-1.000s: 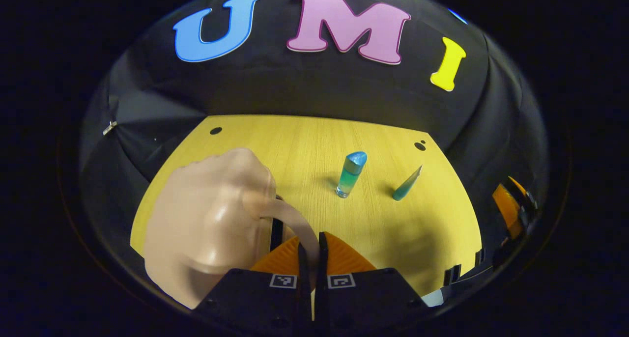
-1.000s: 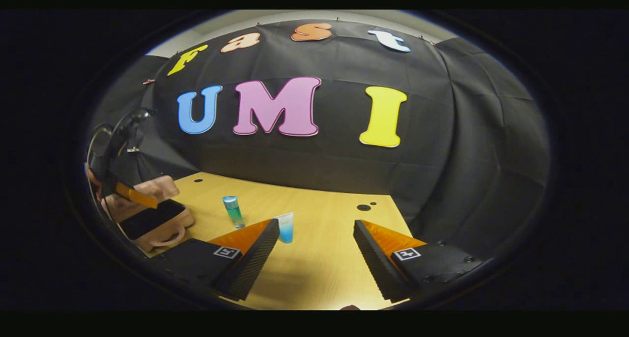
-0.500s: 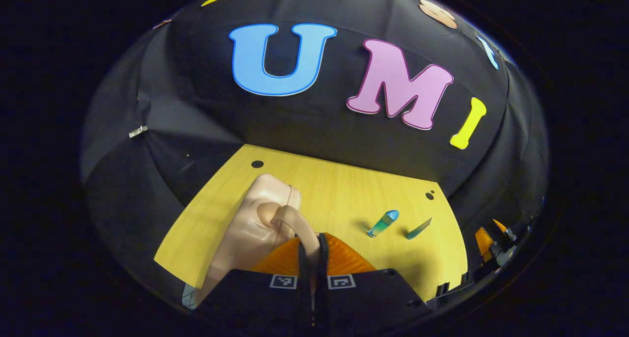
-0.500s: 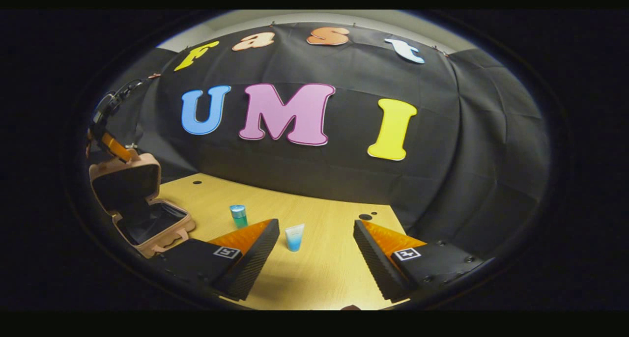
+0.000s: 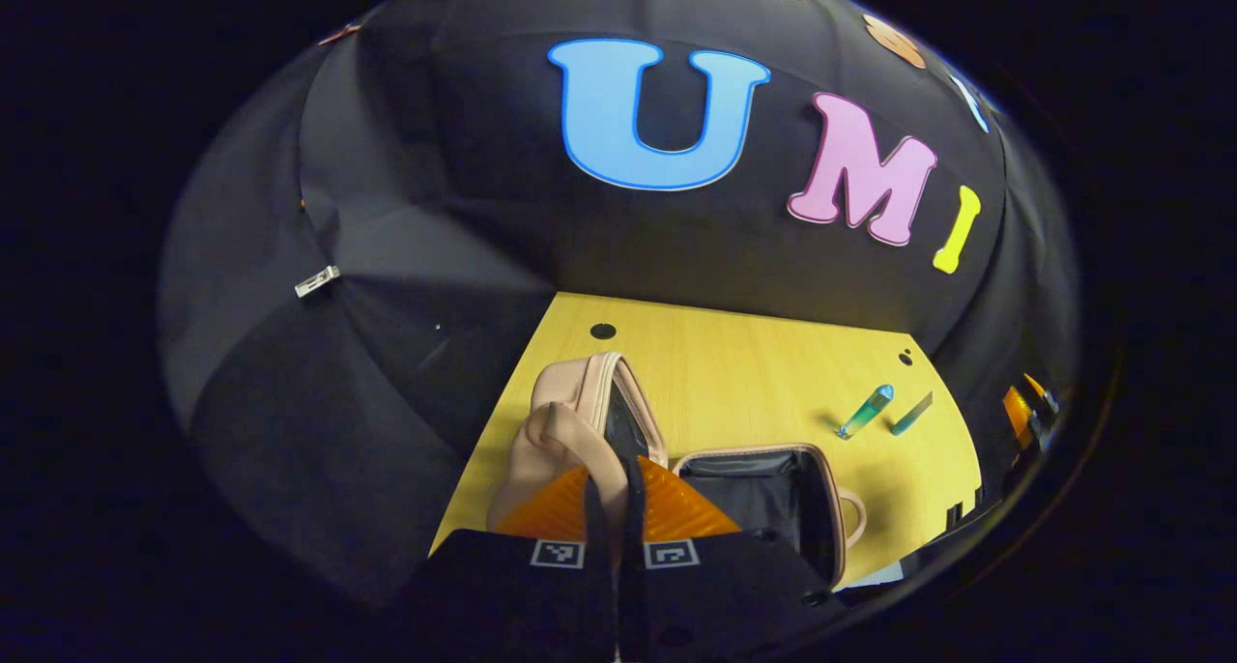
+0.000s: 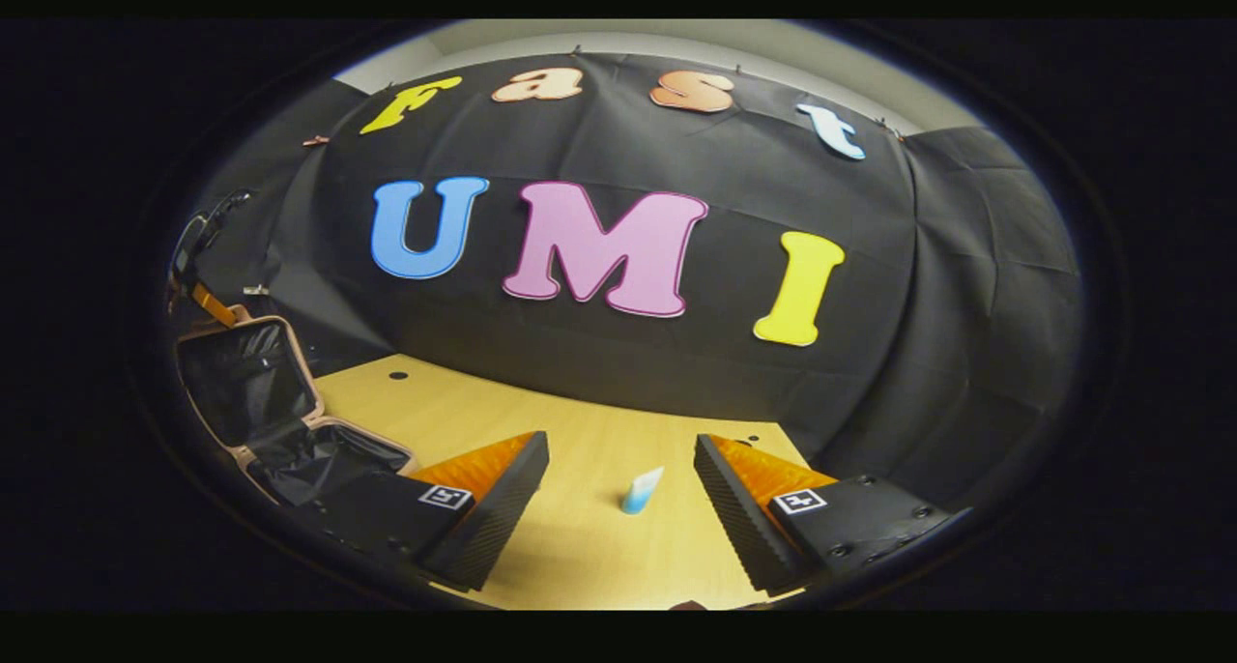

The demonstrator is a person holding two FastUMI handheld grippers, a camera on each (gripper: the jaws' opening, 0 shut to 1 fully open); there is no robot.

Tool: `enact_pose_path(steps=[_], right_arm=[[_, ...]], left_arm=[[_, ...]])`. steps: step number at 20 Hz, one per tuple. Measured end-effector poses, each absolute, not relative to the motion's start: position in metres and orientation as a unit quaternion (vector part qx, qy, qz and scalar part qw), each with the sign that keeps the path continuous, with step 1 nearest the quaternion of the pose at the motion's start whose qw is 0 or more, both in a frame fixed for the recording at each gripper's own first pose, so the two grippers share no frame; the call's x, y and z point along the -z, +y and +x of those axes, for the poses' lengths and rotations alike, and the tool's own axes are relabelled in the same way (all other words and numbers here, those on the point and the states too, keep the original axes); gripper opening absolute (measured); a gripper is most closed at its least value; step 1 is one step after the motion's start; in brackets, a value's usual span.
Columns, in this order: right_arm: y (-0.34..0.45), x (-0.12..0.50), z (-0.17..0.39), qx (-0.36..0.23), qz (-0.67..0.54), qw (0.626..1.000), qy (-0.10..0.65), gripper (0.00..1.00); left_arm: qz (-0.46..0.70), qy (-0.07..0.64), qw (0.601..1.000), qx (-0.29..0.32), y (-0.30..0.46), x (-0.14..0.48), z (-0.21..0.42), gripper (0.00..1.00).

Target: First open the suitcase, pack the skin care products into it, and then close the suitcase.

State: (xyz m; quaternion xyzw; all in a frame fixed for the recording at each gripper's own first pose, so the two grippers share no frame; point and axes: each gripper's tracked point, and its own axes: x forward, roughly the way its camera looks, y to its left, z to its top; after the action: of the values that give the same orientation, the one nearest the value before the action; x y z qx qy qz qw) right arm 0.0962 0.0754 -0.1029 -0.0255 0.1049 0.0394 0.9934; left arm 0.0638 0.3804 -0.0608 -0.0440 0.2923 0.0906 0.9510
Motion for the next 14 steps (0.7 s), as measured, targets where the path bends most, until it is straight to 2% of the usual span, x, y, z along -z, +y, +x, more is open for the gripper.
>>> enact_pose_path(steps=[1,2,3,8,10,11,14], right_arm=[[0.085,0.099,0.093,-0.039,-0.032,0.993,0.105,0.96],[0.093,0.096,0.09,-0.04,-0.038,0.993,0.105,0.96],[0.1,0.095,0.087,-0.039,-0.043,0.993,0.106,0.96],[0.125,0.096,0.074,-0.033,-0.059,0.989,0.129,0.96],[0.134,0.096,0.072,-0.034,-0.054,0.988,0.14,0.96],[0.138,0.098,0.073,-0.036,-0.053,0.987,0.146,0.94],[0.147,0.101,0.075,-0.043,-0.06,0.984,0.164,0.96]], left_arm=[[-0.068,0.292,0.949,-0.096,0.403,0.071,0.066,0.08],[-0.092,0.295,0.946,-0.097,0.421,0.081,0.068,0.04],[-0.114,0.298,0.943,-0.099,0.439,0.094,0.067,0.08],[-0.263,0.309,0.912,-0.068,0.5,0.167,0.065,0.07],[-0.331,0.294,0.895,-0.054,0.517,0.188,0.062,0.08],[-0.364,0.282,0.886,-0.049,0.525,0.193,0.06,0.08],[-0.427,0.254,0.867,-0.035,0.54,0.21,0.05,0.1]])
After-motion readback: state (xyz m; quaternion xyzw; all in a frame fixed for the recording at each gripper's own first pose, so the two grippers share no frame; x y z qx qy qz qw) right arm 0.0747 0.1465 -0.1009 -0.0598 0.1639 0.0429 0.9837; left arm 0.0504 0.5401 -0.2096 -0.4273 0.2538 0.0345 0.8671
